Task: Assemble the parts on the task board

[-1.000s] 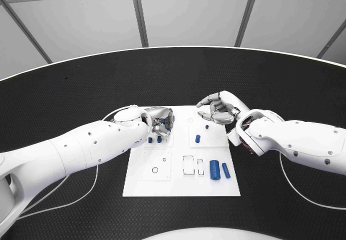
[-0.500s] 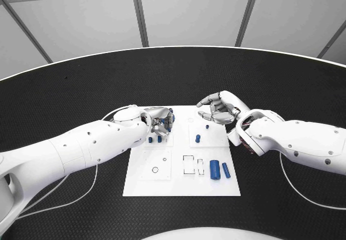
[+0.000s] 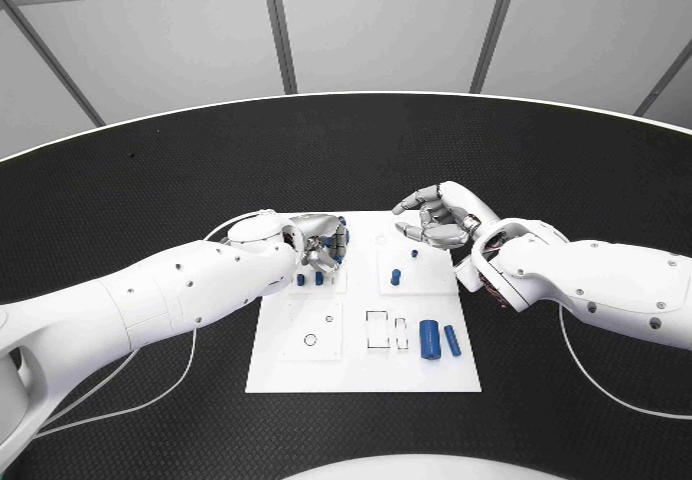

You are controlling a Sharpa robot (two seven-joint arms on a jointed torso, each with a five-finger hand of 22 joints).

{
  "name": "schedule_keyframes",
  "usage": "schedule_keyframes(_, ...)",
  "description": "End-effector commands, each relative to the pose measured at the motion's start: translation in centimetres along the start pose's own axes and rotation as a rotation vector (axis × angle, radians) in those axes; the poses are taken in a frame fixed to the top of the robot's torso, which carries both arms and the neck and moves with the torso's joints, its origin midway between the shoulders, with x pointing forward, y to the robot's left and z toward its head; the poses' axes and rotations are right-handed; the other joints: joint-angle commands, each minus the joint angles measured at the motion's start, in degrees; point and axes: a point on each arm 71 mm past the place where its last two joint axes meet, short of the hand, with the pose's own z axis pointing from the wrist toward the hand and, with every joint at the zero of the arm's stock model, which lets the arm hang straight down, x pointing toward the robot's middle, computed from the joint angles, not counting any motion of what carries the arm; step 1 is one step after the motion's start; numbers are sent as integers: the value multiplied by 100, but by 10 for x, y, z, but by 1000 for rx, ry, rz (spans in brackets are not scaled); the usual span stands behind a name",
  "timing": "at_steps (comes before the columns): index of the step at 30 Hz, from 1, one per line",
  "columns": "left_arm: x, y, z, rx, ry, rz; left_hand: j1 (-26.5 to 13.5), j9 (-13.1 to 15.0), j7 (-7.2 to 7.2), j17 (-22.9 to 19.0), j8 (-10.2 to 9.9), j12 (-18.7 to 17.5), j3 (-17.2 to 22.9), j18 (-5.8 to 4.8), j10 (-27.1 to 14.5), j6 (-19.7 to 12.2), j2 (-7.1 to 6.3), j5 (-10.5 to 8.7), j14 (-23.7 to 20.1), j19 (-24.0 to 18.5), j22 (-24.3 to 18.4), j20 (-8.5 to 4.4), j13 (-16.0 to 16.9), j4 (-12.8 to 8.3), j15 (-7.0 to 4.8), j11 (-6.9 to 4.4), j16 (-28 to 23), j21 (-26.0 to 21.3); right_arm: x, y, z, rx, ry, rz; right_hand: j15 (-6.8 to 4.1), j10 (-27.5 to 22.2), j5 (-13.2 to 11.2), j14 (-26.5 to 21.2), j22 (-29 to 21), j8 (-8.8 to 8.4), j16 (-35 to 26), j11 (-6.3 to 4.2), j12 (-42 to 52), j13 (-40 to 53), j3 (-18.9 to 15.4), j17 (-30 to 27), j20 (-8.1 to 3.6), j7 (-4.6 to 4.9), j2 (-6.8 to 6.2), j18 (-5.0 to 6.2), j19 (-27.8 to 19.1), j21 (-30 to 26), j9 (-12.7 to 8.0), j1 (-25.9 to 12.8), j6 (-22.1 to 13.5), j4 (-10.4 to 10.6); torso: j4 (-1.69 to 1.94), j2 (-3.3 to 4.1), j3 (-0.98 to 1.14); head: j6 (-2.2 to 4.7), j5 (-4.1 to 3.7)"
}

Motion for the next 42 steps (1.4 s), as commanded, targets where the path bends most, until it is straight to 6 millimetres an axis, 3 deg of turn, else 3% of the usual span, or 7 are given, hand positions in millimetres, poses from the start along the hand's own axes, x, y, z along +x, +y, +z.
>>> schedule_keyframes(1,0,0,0,-2,2,0,10,-9,-9,-16,-41,4,33,15,36,24,41,-3,-15,45,5,14,-49,22,0,9,10,39,0,0,0,0,0,0,-32,-22,37,244,6,31,-18,-2,5,7,15,7,17,10,-14,92,-24,26,-9,-63,-6,-26,1,-1,2,-3,-4)
schedule_keyframes(28,0,0,2,-3,0,-11,-120,-57,-22,-17,-151,-5,-40,-8,115,141,32,-56,26,128,109,27,-73,169,2,0,27,91,0,0,0,-1,1,0,-33,-16,41,244,14,36,-21,-3,13,12,28,4,16,8,-10,91,-20,33,-9,-73,0,-44,1,0,1,-4,-8)
schedule_keyframes(37,0,-1,2,3,-1,-13,96,-72,-77,4,-250,-45,128,-46,322,403,302,-86,89,280,319,-30,-121,193,-63,-70,48,221,0,0,0,-1,1,0,-33,-16,41,244,14,36,-21,-3,13,12,28,4,16,8,-10,91,-20,33,-9,-73,0,-44,-2,-1,-1,-1,-3)
schedule_keyframes(42,0,-2,3,5,-2,-14,124,-79,-87,103,-307,-100,171,-53,367,459,344,-109,131,299,355,-45,-148,201,-76,-81,69,249,0,0,0,-2,1,0,-33,-16,41,244,14,36,-21,-3,13,12,28,4,16,8,-10,91,-20,33,-9,-73,0,-44,-3,-7,3,2,2)
